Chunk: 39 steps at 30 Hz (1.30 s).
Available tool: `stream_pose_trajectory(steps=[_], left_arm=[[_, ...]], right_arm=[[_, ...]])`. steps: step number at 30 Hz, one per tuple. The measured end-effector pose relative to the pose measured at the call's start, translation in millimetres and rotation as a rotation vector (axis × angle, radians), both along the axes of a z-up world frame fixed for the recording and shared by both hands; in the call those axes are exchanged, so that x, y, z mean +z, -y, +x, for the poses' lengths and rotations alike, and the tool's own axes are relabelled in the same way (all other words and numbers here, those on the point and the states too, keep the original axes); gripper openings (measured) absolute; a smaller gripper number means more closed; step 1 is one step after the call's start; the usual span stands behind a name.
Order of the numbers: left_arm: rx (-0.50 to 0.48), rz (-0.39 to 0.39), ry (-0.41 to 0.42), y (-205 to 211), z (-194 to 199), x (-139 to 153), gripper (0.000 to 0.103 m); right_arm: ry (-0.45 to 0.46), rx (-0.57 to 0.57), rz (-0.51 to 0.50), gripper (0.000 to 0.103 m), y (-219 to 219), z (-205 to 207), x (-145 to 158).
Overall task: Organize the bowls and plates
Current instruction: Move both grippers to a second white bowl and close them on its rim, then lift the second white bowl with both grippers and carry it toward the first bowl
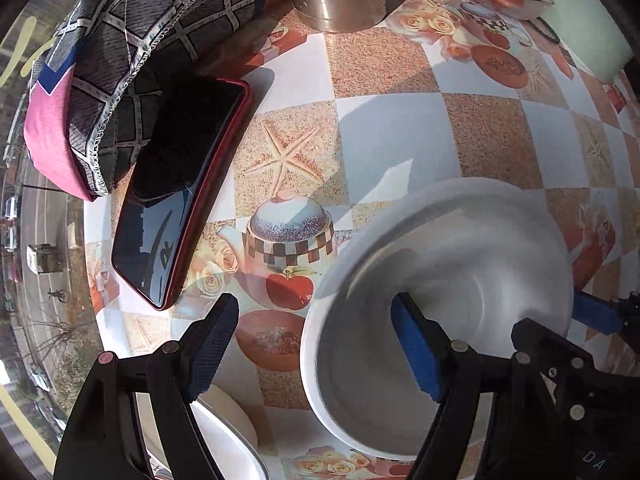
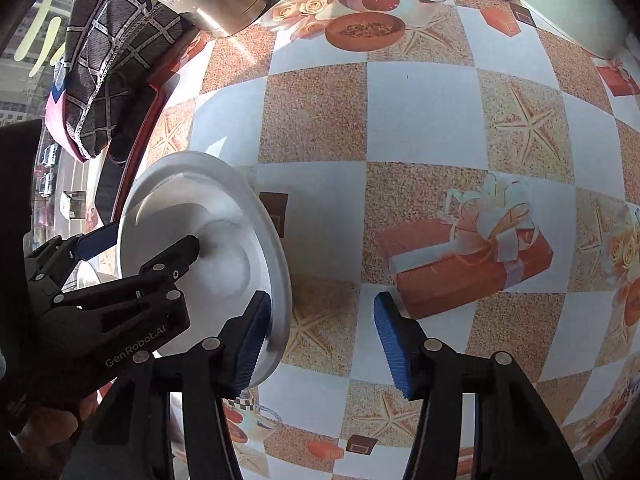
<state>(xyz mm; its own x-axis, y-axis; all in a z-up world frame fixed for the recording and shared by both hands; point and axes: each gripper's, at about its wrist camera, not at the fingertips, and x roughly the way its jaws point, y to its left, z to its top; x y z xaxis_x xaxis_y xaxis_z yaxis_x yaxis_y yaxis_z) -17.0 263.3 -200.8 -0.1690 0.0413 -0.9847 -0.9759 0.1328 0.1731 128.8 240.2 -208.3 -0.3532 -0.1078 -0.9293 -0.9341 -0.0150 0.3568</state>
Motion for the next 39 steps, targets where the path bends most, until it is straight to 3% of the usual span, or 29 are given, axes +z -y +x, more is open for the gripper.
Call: stream_pose_trajectory(steps=[3, 5, 7, 11, 16, 24, 33, 39], left_arm=[[-0.005, -0.014, 0.043, 6, 10, 2, 0.071], [-0.021, -0.038, 0.090, 14, 20, 2, 0.046], [-0.053, -0.061, 0.116, 28, 35, 0, 0.039], [-0.147, -0.073, 0.145, 69, 68, 0, 0.036], [-0.204, -0.080, 0.210, 114, 98, 0, 0.034], [-0.213, -0.097, 0.210, 133, 106, 4, 0.033], [-0.277, -0.019, 0.211, 155, 107, 58, 0.033], [-0.318, -0.006, 0.246, 193, 116, 84, 0.033]], right_arm=[[-0.015, -0.010, -0.031, 0.028, 3, 3, -2], [-0.034, -0.003, -0.048, 0.021, 9, 7, -2], [-0.012, 0.025, -0.054, 0.015, 18, 13, 0], [0.046, 0.053, -0.064, 0.015, 56, 39, 1], [0.048, -0.026, -0.129, 0.015, 99, 75, -8], [0.050, -0.112, -0.137, 0.015, 127, 82, -5], [0.052, -0.146, -0.066, 0.015, 136, 78, 43], [0.076, -0.178, -0.039, 0.015, 158, 86, 67]])
